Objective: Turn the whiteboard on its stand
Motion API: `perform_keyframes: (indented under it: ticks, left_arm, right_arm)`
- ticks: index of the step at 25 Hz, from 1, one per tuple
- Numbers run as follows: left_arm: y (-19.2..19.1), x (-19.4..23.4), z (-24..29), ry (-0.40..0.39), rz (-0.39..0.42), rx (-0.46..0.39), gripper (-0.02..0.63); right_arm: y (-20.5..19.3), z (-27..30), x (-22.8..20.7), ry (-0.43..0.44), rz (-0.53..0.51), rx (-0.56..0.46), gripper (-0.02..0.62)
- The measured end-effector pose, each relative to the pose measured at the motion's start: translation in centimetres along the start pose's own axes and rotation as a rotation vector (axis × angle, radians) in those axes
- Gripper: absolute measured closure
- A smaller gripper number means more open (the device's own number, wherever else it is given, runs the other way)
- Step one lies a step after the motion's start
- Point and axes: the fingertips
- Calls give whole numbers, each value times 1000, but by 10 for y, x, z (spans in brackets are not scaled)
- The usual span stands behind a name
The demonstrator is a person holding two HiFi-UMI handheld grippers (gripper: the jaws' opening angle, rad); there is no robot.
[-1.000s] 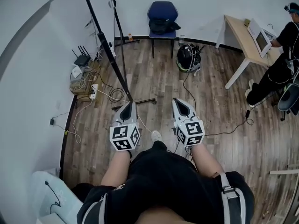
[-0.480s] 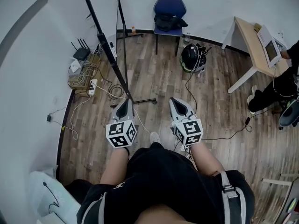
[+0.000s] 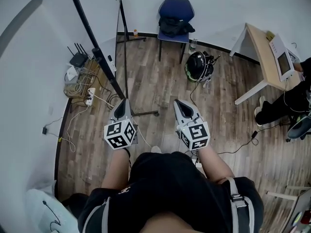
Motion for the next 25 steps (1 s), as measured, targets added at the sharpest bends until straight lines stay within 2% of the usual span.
perform_keyframes:
  ticks: [4,7,9,12,16,18,21,25]
  left_arm:
    - [-1,2,26,15,-16,8,600]
    - [4,-9,37,20,18,-8,601]
    - [6,-9,42,50,38,-18,601]
    - [8,4,46,124,48,-22,601]
    - [26,32,57,242,44,-62,601]
    - [30,48,57,313,75,-61,601]
    - [32,73,63,393,94,-49,600]
    - [34,96,72,430,71,-46,600]
  right_arm:
    - [-3,2,-24,-42,36,2,598]
    - [-16,5,-50,-55,57,37,598]
    - [-20,16,-67,-47,85,40,598]
    - [-15,44,-76,16,107,17,598]
    - [-4,92,-70,142,82,13,598]
    - [0,107,-66,193,65,5,598]
    - [8,132,-69,219,69,-9,598]
    - [5,153,-77,217,103,-15,598]
Point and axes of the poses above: the fingertips, and each gripper's own axes: z forward along the fingers, x to its left, y out of its top, and after that the axes turned 4 degrees about -x, right-handed
